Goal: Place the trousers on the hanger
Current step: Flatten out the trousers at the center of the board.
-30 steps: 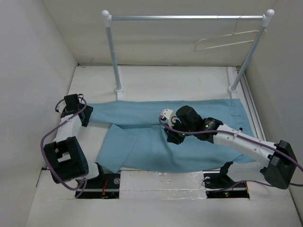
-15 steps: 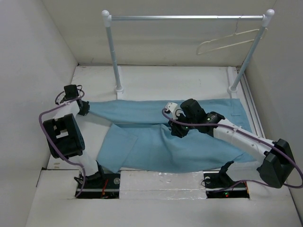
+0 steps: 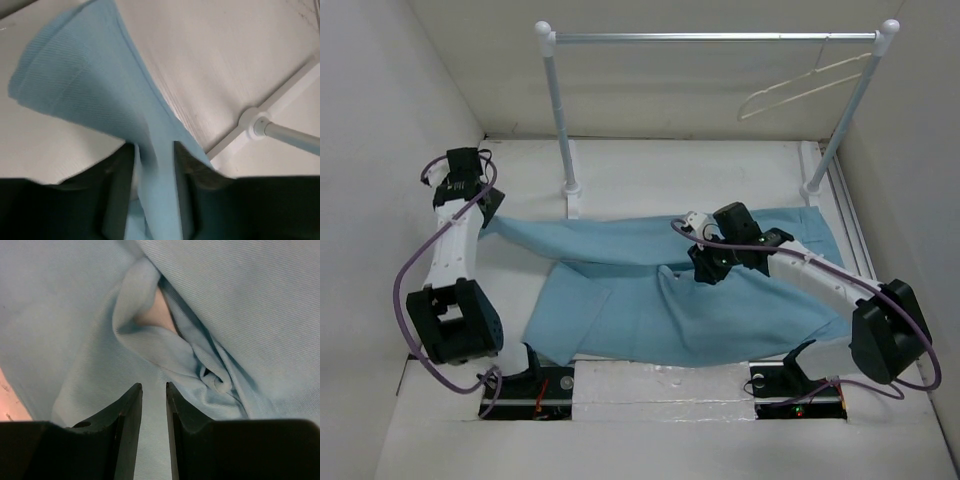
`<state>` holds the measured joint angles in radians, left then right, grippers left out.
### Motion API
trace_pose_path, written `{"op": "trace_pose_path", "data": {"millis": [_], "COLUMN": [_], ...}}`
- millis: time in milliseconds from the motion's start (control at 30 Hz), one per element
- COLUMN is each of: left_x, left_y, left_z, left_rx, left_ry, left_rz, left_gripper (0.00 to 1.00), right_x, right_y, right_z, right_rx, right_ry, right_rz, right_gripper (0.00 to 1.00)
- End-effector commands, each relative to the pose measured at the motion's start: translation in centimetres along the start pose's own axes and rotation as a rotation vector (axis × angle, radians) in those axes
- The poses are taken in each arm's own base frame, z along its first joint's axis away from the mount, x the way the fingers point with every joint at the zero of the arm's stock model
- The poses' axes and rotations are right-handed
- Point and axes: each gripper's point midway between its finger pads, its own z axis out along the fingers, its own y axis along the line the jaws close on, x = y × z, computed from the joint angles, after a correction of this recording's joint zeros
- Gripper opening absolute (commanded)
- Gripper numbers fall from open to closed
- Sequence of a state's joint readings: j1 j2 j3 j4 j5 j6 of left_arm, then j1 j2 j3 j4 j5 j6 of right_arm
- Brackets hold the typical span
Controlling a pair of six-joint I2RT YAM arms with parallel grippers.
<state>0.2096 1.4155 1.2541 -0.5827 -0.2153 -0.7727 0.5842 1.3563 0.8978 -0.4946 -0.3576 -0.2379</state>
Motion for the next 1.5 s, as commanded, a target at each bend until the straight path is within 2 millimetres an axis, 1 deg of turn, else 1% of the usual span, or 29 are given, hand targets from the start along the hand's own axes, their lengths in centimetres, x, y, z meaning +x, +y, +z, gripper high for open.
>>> {"op": "trace_pose_path", "data": {"millis": [0,33,67,100,133,167,300,333,367,400,500,533,633,700,733,767,800,900,933,1000,1033,1100,1167,1200,1267,1300,1367,1400,1467], "left_x": [0.3,1.0,0.5,0.4,1.0,-0.2,-1.6,-2.0,-2.5,-2.7,-1.9,-1.0,-0.3,-0.5,0.0,-0.3,-0.1,1.0,1.2,1.9,2.2,2.5,2.7,2.2,2.3,1.9,0.4,-1.1,-1.8], "left_y": [1.3,2.2,2.5,2.5,3.2,3.0,2.0,1.6,1.1,1.1,1.4,1.9,1.8,1.1,1.2,0.6,0.6,1.2,1.3,1.3,1.6,2.5,3.2,3.1,4.0,3.9,3.2,2.2,1.5], "left_z": [2.6,5.0,6.5,6.5,8.1,8.1,8.6,8.6,8.9,9.1,11.1,12.3,14.1,15.0,15.9,16.3,16.7,18.6,18.9,19.3,19.6,19.5,19.2,18.5,17.6,17.1,15.1,13.4,11.8], "left_rx": [-0.117,-0.175,-0.223,-0.224,-0.279,-0.313,-0.282,-0.260,-0.244,-0.245,-0.282,-0.304,-0.308,-0.283,-0.289,-0.271,-0.278,-0.306,-0.310,-0.315,-0.322,-0.351,-0.364,-0.360,-0.378,-0.372,-0.338,-0.300,-0.274], "left_ry": [0.046,0.089,0.116,0.117,0.144,0.124,0.072,0.055,0.033,0.031,0.061,0.088,0.102,0.089,0.101,0.100,0.104,0.130,0.133,0.141,0.147,0.145,0.146,0.134,0.122,0.106,0.053,0.009,-0.027], "left_rz": [0.045,0.063,0.085,0.085,0.109,0.128,0.154,0.155,0.156,0.167,0.191,0.201,0.203,0.192,0.198,0.199,0.201,0.206,0.206,0.218,0.221,0.231,0.246,0.245,0.253,0.247,0.222,0.202,0.191], "left_gripper": [0.36,0.58,0.69,0.70,0.75,0.76,0.75,0.74,0.73,0.73,0.73,0.72,0.71,0.70,0.68,0.67,0.65,0.56,0.43,0.28,0.12,0.00,0.00,0.00,0.00,0.00,0.00,0.00,0.00], "right_x": [-2.0,-2.4,-2.5,-2.5,-2.7,-2.6,-2.1,-2.1,-2.1,-2.2,-3.0,-3.0,-3.0,-2.8,-2.5,-2.3,-2.2,-1.7,-1.8,-2.0,-2.2,-2.9,-3.3,-3.9,-4.2,-4.6,-4.8,-4.9,-5.0], "right_y": [-0.3,-0.3,-0.5,-0.5,-0.5,-0.6,-1.4,-1.3,-1.2,-1.1,-0.3,0.0,0.5,0.9,1.5,1.7,2.4,3.0,3.4,3.7,3.6,3.3,3.1,3.0,2.2,2.3,1.6,1.7,1.6], "right_z": [-0.3,-0.5,-1.0,-1.1,-1.4,-1.7,-2.0,-1.9,-1.8,-1.7,-1.5,-1.3,-1.1,-0.8,-0.6,-0.4,-0.2,0.3,0.4,0.4,0.2,-0.3,-1.0,-1.3,-1.9,-2.1,-2.5,-2.6,-2.6], "right_rx": [-0.026,-0.023,-0.012,-0.012,-0.004,0.007,0.051,0.043,0.023,0.017,-0.003,-0.005,0.003,0.001,-0.009,-0.005,-0.015,-0.017,-0.022,-0.016,-0.010,0.011,0.031,0.035,0.048,0.046,0.045,0.039,0.030], "right_ry": [-0.057,-0.063,-0.065,-0.065,-0.073,-0.067,-0.062,-0.060,-0.065,-0.073,-0.096,-0.092,-0.077,-0.070,-0.060,-0.055,-0.048,-0.033,-0.031,-0.036,-0.040,-0.053,-0.060,-0.070,-0.080,-0.090,-0.102,-0.109,-0.120], "right_rz": [-0.032,-0.037,-0.027,-0.027,-0.031,-0.027,-0.010,-0.008,0.000,-0.001,-0.019,-0.023,-0.027,-0.016,-0.018,-0.007,-0.012,0.011,0.007,0.015,0.018,0.014,-0.006,-0.016,-0.024,-0.036,-0.042,-0.051,-0.062], "right_gripper": [0.34,0.36,0.39,0.39,0.41,0.43,0.43,0.40,0.30,0.26,0.05,0.05,0.07,0.09,0.09,0.09,0.10,0.10,0.10,0.10,0.10,0.10,0.10,0.11,0.11,0.11,0.11,0.11,0.11]}}
